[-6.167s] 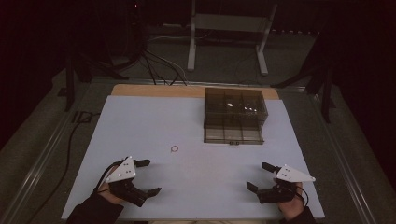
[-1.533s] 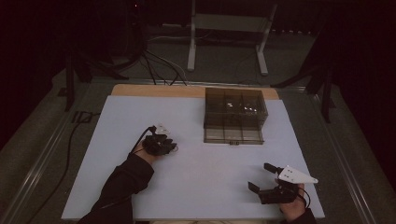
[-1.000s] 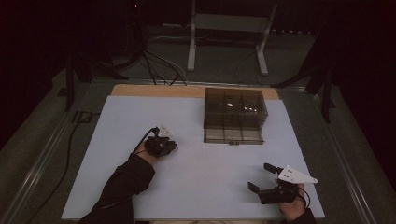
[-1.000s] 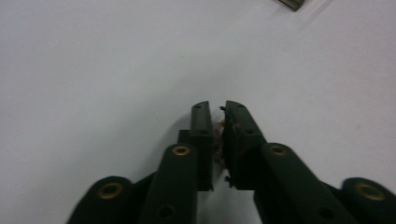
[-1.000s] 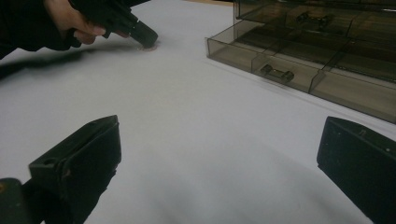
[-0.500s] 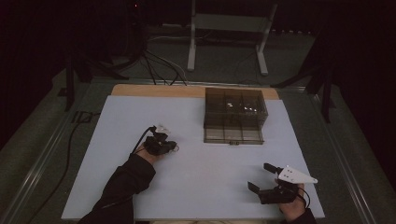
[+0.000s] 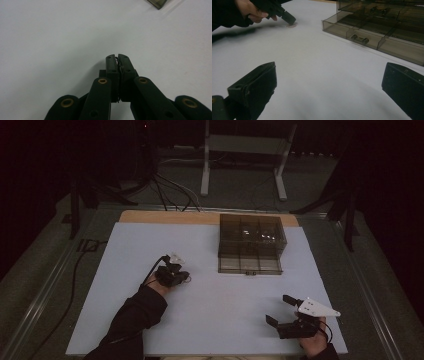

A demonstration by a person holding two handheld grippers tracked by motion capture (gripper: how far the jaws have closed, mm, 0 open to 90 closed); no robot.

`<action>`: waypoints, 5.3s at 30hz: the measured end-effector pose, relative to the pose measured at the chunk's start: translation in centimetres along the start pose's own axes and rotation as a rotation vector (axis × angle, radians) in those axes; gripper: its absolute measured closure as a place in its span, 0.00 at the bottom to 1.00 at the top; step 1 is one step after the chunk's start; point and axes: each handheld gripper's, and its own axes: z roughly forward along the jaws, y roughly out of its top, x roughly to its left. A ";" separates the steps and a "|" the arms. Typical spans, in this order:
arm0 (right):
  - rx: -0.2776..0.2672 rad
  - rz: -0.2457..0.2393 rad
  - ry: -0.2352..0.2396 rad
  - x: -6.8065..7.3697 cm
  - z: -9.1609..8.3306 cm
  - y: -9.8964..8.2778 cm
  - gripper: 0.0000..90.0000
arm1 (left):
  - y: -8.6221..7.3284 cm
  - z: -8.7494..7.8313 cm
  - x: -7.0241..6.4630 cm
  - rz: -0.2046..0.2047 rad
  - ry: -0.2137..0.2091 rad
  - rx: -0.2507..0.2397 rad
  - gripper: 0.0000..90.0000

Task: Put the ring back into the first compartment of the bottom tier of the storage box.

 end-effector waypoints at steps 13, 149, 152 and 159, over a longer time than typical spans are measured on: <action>-0.004 0.002 -0.002 0.0 -0.1 0.0 0.00 | 0.4 -0.7 -0.4 0.014 0.007 -0.021 1.00; -0.006 0.003 -0.008 0.0 -0.4 0.0 0.00 | 9.3 -2.5 -6.1 0.210 -0.115 -0.132 1.00; -0.006 0.003 -0.008 0.1 -0.4 -0.1 0.00 | 9.5 -2.4 -6.2 0.210 -0.119 -0.135 1.00; -0.007 0.005 -0.009 0.0 -0.4 -0.1 0.00 | 10.1 -2.1 -6.6 0.219 -0.125 -0.139 1.00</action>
